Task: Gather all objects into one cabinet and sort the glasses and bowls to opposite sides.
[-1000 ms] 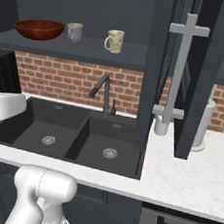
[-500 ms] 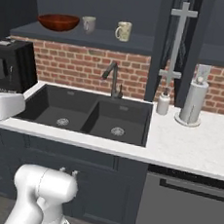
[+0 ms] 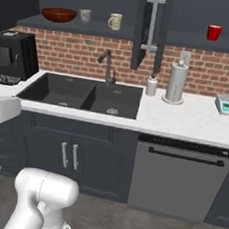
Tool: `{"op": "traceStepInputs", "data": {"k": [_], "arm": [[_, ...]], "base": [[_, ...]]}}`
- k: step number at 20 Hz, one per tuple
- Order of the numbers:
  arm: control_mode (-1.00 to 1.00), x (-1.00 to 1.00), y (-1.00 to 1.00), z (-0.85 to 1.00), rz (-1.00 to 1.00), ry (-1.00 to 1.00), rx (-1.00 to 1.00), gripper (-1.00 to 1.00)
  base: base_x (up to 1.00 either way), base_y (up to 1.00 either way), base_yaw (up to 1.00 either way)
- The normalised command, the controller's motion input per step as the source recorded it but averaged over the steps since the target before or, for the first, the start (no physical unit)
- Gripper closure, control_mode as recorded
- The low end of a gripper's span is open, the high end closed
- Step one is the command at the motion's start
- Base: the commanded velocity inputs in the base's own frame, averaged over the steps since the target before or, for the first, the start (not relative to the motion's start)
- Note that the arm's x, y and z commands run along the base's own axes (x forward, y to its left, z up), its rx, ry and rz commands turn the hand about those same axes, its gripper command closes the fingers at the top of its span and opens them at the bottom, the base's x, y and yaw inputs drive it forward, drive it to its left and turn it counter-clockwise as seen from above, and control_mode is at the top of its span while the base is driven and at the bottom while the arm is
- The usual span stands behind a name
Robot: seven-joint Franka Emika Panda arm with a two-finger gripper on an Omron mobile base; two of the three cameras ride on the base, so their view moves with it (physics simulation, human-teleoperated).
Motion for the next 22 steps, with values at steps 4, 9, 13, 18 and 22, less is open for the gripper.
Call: {"op": "traceStepInputs", "data": {"k": [4, 9, 13, 18, 22], "arm": [[1.00, 0.00, 0.00, 0.00, 0.00, 0.00, 0.00, -1.00], [1.00, 0.00, 0.00, 0.00, 0.00, 0.00, 0.00, -1.00], [1.00, 0.00, 0.00, 0.00, 0.00, 0.00, 0.00, -1.00], [1.00, 0.00, 0.00, 0.00, 0.00, 0.00, 0.00, -1.00], [1.00, 0.00, 0.00, 0.00, 0.00, 0.00, 0.00, -1.00]], "base": [[-0.27, -0.99, -0.04], [-0.18, -1.00, 0.00], [-0.09, -0.99, 0.00], [-0.05, -0.84, 0.00], [-0.08, -0.11, 0.00]]}}
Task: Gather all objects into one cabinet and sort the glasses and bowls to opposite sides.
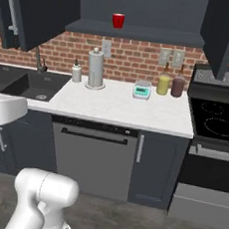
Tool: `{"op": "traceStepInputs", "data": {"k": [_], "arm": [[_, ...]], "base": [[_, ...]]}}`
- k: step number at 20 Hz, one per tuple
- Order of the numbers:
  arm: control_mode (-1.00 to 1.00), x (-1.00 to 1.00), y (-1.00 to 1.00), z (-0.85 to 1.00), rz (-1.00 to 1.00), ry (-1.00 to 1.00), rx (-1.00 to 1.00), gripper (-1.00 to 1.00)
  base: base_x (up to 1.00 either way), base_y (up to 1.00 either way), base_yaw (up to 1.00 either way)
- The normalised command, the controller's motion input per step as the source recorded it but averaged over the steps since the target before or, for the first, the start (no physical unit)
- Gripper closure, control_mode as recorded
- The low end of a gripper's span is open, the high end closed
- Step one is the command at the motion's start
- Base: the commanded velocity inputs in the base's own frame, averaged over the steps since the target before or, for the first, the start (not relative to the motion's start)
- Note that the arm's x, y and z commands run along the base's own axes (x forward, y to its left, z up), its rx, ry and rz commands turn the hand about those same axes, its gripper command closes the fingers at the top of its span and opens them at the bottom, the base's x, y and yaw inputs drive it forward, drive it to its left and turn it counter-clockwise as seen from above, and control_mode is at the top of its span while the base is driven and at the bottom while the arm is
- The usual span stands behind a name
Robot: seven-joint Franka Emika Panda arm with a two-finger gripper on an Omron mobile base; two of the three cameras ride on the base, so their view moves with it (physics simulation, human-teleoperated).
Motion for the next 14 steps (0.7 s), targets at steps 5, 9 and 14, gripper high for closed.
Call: {"op": "traceStepInputs", "data": {"k": [5, 9, 14], "arm": [[1.00, 0.00, 0.00, 0.00, 0.00, 0.00, 0.00, -1.00], [1.00, 0.00, 0.00, 0.00, 0.00, 0.00, 0.00, -1.00], [1.00, 0.00, 0.00, 0.00, 0.00, 0.00, 0.00, -1.00]], "base": [[0.61, -0.14, 0.00], [0.79, -0.39, 0.02], [0.67, -0.72, 0.09]]}}
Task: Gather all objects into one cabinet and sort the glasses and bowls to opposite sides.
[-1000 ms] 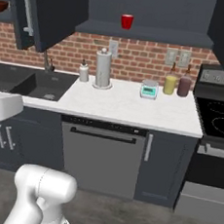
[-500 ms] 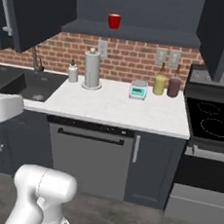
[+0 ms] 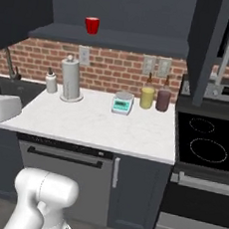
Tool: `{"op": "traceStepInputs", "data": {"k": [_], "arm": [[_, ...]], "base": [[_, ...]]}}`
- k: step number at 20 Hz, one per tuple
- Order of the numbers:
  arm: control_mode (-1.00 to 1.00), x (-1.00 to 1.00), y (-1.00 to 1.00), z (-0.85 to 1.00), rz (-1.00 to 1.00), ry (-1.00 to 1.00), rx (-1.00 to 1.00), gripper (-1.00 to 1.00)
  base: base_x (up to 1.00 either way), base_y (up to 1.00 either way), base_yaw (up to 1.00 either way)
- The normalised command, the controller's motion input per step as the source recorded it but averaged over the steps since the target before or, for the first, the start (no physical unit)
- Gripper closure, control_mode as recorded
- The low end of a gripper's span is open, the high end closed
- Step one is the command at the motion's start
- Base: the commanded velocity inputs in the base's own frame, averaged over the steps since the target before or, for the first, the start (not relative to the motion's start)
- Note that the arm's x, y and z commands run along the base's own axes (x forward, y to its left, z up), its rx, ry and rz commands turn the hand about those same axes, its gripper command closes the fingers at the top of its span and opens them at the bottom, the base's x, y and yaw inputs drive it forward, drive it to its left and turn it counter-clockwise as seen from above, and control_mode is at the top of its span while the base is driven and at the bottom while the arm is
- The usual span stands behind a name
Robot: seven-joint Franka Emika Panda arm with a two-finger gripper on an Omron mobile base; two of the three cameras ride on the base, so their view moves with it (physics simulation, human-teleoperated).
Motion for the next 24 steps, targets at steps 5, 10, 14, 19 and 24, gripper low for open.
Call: {"op": "traceStepInputs", "data": {"k": [5, 10, 14, 19, 24], "arm": [[1.00, 0.00, 0.00, 0.00, 0.00, 0.00, 0.00, -1.00], [1.00, 0.00, 0.00, 0.00, 0.00, 0.00, 0.00, -1.00], [1.00, 0.00, 0.00, 0.00, 0.00, 0.00, 0.00, -1.00], [1.00, 0.00, 0.00, 0.00, 0.00, 0.00, 0.00, -1.00], [1.00, 0.00, 0.00, 0.00, 0.00, 0.00, 0.00, -1.00]], "base": [[0.65, -0.31, 0.09], [0.88, -0.01, 0.00], [0.95, 0.00, 0.00], [0.65, 0.00, 0.00], [0.61, 0.00, 0.03]]}}
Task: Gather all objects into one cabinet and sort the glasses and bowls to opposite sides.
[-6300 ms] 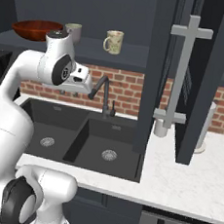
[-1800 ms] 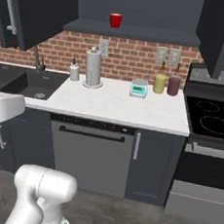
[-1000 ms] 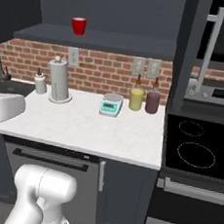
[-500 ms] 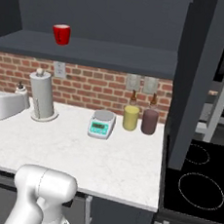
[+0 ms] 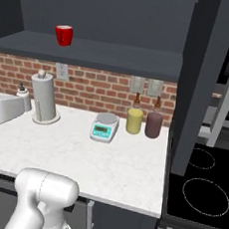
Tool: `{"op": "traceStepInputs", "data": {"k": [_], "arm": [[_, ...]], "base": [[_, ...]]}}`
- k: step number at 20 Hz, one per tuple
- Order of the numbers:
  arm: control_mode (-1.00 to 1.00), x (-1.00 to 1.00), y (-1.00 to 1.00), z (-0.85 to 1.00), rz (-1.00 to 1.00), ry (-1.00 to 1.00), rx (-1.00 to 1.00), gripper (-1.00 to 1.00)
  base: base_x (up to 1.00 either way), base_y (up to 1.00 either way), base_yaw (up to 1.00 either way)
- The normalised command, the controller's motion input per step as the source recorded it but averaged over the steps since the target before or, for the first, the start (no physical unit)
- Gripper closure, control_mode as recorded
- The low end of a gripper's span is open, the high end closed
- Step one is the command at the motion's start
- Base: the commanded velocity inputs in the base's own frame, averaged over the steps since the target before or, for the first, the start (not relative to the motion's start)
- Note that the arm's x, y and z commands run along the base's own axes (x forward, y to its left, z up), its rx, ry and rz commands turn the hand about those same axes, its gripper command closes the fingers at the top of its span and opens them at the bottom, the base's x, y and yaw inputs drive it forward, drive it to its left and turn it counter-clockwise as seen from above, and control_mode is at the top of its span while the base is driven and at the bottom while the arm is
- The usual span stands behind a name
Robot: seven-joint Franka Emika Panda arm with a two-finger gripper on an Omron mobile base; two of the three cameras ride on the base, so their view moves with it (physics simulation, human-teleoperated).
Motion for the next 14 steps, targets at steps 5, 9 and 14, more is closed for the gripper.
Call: {"op": "traceStepInputs", "data": {"k": [5, 9, 14], "arm": [[1.00, 0.00, 0.00, 0.00, 0.00, 0.00, 0.00, -1.00], [1.00, 0.00, 0.00, 0.00, 0.00, 0.00, 0.00, -1.00], [1.00, 0.00, 0.00, 0.00, 0.00, 0.00, 0.00, -1.00]], "base": [[0.67, -0.05, 0.04], [0.18, 0.00, 0.02], [0.16, 0.00, 0.00]]}}
